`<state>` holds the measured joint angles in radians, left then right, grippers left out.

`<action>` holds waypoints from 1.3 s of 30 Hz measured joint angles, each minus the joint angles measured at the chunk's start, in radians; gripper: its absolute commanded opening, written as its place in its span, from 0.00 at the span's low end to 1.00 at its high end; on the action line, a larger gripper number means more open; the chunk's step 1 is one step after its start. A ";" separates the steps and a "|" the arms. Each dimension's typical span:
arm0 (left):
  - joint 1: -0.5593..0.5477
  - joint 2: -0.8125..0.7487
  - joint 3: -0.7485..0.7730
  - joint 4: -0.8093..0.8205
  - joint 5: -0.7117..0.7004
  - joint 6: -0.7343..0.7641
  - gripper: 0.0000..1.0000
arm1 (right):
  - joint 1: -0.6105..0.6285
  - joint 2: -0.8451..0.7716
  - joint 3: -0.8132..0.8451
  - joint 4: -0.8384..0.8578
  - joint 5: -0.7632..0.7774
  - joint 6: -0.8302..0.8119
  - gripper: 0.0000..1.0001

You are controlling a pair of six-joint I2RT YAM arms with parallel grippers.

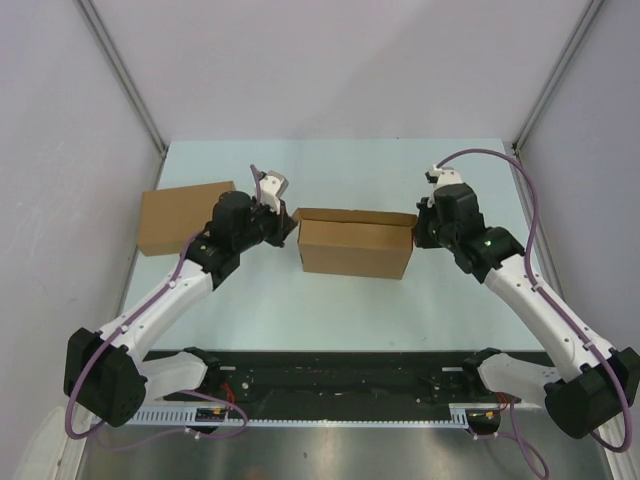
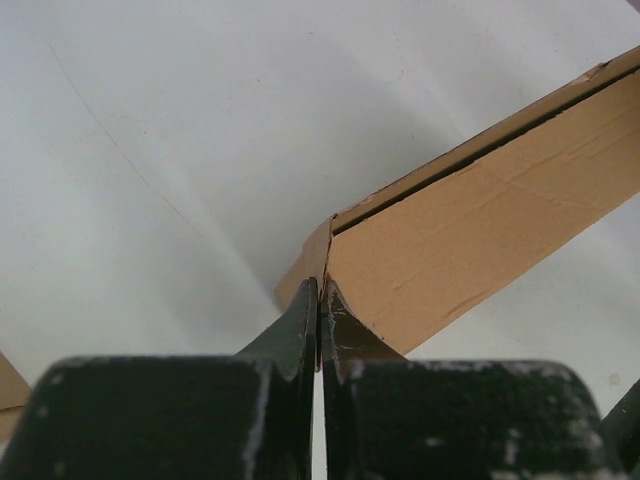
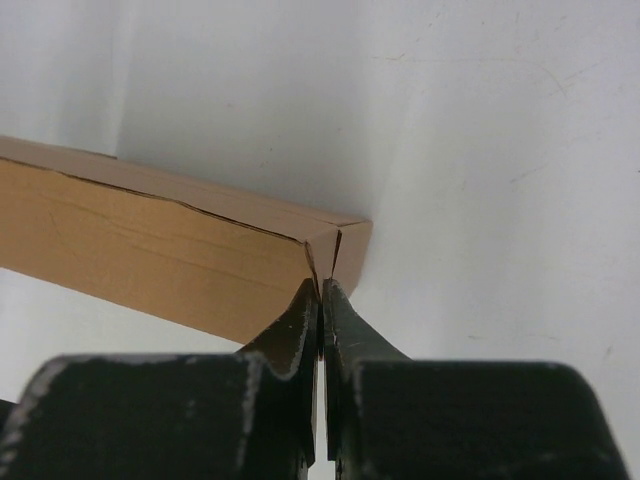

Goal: Fold the paper box

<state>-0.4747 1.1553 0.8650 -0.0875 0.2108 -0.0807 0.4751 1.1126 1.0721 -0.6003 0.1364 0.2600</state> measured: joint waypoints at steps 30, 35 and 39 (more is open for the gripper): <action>-0.002 0.070 0.087 -0.072 -0.032 -0.043 0.01 | -0.028 0.111 0.017 0.136 0.061 0.059 0.00; -0.003 0.070 0.087 -0.072 -0.043 -0.053 0.02 | -0.016 0.111 0.016 0.136 0.089 0.048 0.00; -0.006 0.069 0.087 -0.072 -0.054 -0.069 0.04 | -0.008 0.107 0.000 0.161 0.104 0.045 0.00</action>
<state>-0.4805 1.2240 0.9524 -0.1600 0.1570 -0.1493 0.4675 1.2194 1.0721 -0.4397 0.2405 0.3050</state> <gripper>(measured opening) 0.032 0.017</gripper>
